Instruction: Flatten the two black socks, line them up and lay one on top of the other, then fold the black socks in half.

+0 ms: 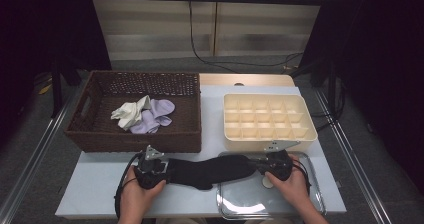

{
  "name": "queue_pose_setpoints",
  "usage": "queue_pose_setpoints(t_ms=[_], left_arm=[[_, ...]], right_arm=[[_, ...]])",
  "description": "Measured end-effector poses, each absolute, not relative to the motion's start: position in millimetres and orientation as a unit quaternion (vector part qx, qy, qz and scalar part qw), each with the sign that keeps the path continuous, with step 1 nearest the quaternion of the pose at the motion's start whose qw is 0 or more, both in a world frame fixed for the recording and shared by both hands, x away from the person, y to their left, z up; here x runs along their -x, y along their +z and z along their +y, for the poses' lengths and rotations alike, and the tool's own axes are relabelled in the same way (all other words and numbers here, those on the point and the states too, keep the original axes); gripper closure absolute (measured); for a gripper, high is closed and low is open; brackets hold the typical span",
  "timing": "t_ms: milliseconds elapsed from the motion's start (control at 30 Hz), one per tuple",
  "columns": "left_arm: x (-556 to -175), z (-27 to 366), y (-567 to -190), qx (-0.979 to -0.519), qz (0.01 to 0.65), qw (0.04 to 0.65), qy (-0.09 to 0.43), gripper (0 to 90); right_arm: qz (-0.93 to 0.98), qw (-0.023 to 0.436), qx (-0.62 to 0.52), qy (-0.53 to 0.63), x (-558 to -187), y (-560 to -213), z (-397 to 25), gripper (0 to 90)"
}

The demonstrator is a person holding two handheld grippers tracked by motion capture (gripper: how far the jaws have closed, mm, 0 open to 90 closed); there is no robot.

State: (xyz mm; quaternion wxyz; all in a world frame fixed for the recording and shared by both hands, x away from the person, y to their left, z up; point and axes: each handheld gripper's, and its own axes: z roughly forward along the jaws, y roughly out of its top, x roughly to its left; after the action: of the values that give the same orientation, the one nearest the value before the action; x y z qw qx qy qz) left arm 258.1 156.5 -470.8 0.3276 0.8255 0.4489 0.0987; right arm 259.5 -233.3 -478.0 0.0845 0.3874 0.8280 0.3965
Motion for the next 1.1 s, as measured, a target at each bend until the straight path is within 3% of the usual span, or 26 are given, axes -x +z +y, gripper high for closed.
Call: queue_pose_setpoints(t_ms=[167,533,867,1100], left_arm=[[-255.2,158.2,-475.0,-0.838,0.403,0.349,0.118,61.6],[-258.5,149.8,-468.7,-0.846,0.414,0.322,0.098,75.1],[-267.8,152.8,-462.3,-0.832,0.454,0.314,0.050,82.0],[-272.2,162.2,-453.7,-0.819,0.459,0.344,0.018,82.2]], right_arm=[[0.827,0.084,-0.388,0.398,-258.7,-478.2,-233.4,84.2],[0.824,0.085,-0.390,0.402,-258.5,-479.4,-234.0,83.0],[0.819,0.078,-0.398,0.405,-258.6,-479.6,-235.7,79.6],[0.819,0.076,-0.396,0.407,-259.1,-479.9,-235.1,76.4]])
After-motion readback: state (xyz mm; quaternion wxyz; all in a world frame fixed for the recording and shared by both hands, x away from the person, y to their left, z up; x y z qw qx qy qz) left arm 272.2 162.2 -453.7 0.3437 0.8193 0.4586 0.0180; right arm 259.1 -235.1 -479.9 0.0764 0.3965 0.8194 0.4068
